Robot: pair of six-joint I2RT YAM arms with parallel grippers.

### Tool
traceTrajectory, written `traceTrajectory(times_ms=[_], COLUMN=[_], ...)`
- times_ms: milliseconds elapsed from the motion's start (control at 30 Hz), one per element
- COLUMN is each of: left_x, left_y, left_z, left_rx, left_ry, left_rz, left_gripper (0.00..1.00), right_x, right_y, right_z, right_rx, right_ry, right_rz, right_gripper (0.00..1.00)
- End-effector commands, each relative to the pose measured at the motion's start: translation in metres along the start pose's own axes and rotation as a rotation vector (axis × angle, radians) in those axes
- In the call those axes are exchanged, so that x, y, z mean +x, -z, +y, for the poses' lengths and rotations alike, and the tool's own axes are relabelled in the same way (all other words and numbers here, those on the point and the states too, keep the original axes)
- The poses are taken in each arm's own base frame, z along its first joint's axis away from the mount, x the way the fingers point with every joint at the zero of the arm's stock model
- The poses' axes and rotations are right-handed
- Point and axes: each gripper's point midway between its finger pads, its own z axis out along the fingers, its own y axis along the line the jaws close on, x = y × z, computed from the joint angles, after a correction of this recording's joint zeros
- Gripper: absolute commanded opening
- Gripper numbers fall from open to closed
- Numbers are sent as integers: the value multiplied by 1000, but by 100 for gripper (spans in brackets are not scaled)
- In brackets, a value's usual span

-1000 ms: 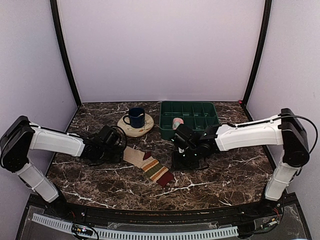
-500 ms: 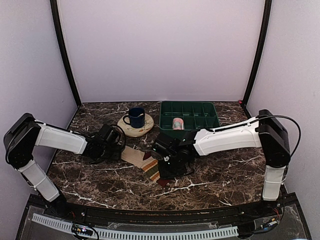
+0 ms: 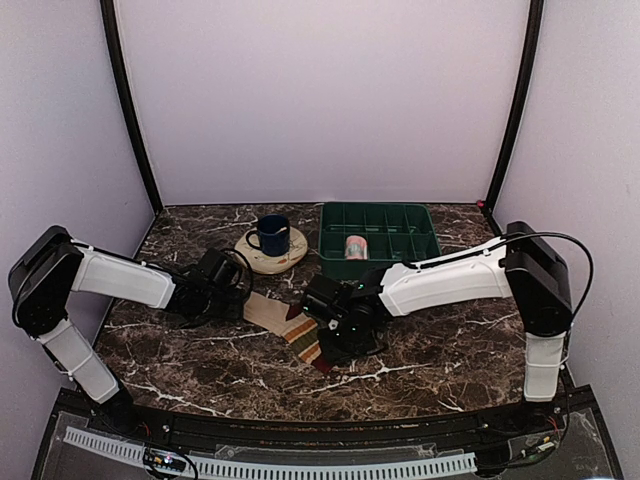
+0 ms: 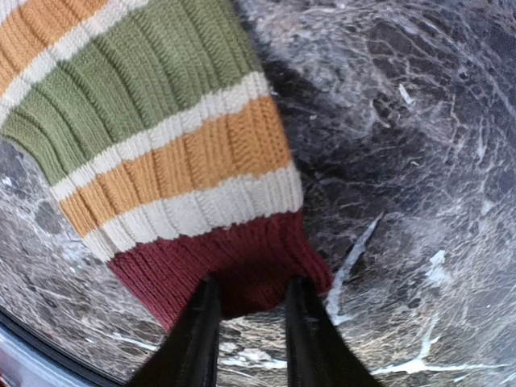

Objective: Roll the socks
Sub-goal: Move the sock to the center of the board.

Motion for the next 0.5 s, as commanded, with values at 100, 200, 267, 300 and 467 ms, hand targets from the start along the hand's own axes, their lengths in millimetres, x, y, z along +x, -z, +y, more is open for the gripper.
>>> traceTrajectory(times_ms=[100, 200, 267, 300, 467], left_x=[-9, -15, -21, -24, -31], left_y=[14, 21, 28, 31, 36], left_z=[4, 6, 5, 6, 2], left_rx=[10, 10, 20, 23, 42], left_ry=[28, 32, 37, 39, 28], left_rz=[-30, -50, -68, -75, -95], left_gripper=[66, 67, 68, 68, 68], right_x=[32, 36, 37, 36, 25], right_y=[-27, -25, -23, -22, -13], right_z=[-37, -57, -71, -79, -115], right_rx=[149, 230, 278, 306, 384], right_ry=[115, 160, 185, 196, 178], right_rz=[102, 113, 113, 110, 89], right_gripper=[3, 0, 0, 0, 0])
